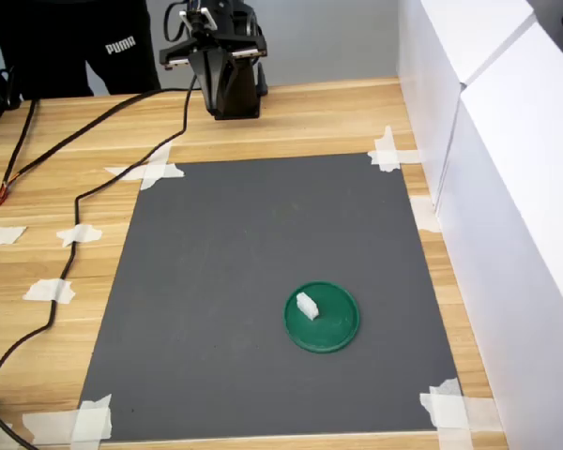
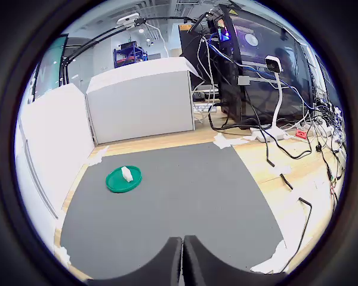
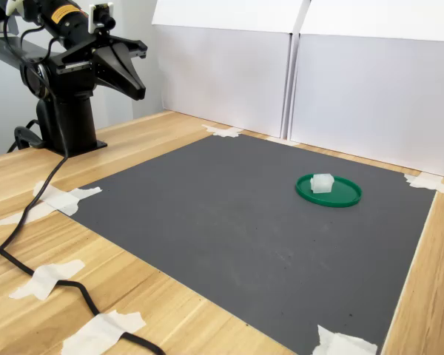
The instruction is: Grasp a white terminal and put it on the green lid.
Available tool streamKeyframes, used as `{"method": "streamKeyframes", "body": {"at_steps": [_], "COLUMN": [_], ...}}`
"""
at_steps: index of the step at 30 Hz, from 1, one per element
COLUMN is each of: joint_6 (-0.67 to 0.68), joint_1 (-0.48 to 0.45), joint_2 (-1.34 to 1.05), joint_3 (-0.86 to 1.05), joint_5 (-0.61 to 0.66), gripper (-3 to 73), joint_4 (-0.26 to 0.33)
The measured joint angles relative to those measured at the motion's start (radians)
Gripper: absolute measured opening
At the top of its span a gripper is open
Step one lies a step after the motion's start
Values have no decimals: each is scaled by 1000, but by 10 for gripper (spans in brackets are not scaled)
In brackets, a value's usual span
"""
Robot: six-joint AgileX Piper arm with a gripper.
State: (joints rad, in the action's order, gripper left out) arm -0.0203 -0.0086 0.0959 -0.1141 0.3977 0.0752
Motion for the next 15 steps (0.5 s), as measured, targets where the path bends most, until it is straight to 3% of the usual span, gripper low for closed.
{"method": "streamKeyframes", "body": {"at_steps": [15], "joint_6": [-1], "joint_1": [0], "joint_2": [-107], "joint_3": [26], "joint_5": [9], "gripper": [-16], "joint_4": [0]}}
